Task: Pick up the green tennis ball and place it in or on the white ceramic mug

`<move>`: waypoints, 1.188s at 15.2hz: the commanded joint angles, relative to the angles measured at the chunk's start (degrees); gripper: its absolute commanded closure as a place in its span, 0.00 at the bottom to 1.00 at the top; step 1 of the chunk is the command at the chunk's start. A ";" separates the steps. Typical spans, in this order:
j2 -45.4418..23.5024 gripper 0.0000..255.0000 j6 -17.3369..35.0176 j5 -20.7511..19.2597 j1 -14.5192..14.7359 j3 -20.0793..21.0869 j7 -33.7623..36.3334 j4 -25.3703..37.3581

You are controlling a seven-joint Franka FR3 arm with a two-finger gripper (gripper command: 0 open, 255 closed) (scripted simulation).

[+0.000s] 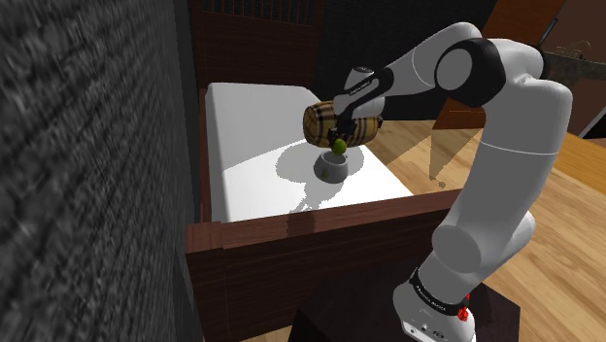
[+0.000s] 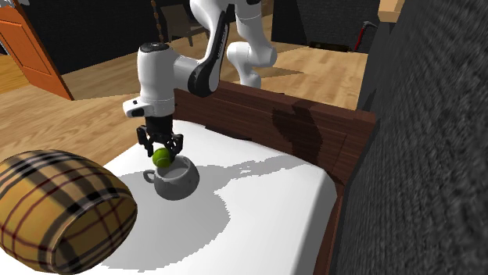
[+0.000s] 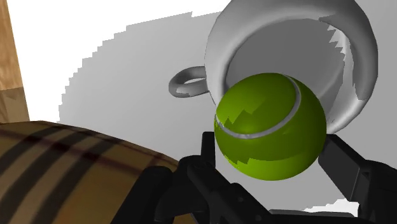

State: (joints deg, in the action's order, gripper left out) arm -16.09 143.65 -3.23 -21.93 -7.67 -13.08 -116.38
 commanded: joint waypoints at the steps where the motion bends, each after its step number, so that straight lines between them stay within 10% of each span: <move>1: -0.92 1.00 1.41 0.06 -0.03 0.04 0.06 -0.46; 11: -1.86 1.00 2.65 0.14 -0.07 0.07 0.08 -0.76; 12: -1.85 0.00 2.65 0.15 -0.07 0.07 0.06 -0.77; 18: -0.26 0.00 1.23 -0.07 0.11 -0.01 0.22 -0.95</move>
State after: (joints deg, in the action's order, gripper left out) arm -17.15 145.59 -3.19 -21.92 -7.64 -12.94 -117.23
